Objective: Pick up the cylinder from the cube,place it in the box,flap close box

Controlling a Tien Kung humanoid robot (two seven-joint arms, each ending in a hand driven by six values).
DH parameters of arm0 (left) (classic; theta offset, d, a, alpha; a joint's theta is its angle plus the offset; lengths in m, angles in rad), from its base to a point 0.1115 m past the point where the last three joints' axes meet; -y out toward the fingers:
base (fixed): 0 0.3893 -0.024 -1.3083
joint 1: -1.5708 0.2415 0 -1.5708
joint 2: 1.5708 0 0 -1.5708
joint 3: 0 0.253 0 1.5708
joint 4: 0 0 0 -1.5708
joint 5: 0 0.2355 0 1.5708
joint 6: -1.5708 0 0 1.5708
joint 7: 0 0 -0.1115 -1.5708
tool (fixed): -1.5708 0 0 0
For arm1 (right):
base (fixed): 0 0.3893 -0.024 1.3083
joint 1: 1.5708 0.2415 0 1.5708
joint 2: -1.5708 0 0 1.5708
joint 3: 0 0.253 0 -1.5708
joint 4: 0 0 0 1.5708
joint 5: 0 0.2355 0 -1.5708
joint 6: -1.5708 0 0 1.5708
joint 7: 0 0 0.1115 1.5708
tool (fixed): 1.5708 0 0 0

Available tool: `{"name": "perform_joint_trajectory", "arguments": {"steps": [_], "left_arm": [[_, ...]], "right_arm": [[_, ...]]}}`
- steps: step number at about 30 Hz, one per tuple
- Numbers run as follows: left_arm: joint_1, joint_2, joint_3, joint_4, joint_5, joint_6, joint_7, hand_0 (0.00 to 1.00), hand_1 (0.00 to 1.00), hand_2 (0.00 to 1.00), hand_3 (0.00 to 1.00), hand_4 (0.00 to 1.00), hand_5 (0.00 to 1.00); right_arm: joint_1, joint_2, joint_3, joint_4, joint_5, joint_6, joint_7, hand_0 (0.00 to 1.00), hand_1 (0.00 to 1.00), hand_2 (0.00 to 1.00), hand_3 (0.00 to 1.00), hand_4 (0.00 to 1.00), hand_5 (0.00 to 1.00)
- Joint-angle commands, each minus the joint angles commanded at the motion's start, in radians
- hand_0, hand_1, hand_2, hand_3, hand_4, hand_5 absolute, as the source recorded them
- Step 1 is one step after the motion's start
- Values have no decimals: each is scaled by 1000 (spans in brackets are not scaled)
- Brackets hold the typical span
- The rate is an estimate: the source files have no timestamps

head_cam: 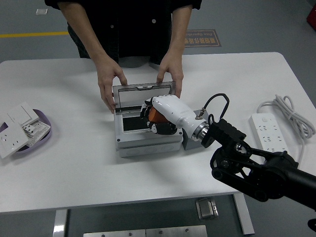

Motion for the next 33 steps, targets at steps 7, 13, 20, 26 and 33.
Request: {"name": "perform_joint_trajectory", "arguments": {"steps": [7, 13, 20, 26, 33], "left_arm": [[0, 0, 0, 0, 2, 0, 0, 610, 637, 627, 633, 684, 249], [-1, 0, 0, 0, 3, 0, 0, 610, 637, 627, 633, 685, 248], [-2, 1, 2, 0, 2, -1, -1, 610, 637, 627, 633, 684, 249], [-1, 1, 3, -1, 1, -1, -1, 609, 636, 627, 633, 684, 248], [-1, 0, 12, -2, -5, 0, -5, 610, 637, 627, 632, 684, 248]], "right_arm": [[19, 6, -25, -19, -26, 9, 1, 635, 606, 618, 645, 351, 7], [25, 10, -33, -38, -28, 10, 12, 726, 685, 687, 688, 434, 159], [25, 11, -35, -59, -18, 10, 35, 839, 739, 745, 778, 773, 303], [24, 14, -33, -73, -15, 11, 59, 852, 743, 749, 783, 851, 353], [19, 13, -26, -70, 9, -1, 74, 859, 747, 750, 790, 992, 425]]}}
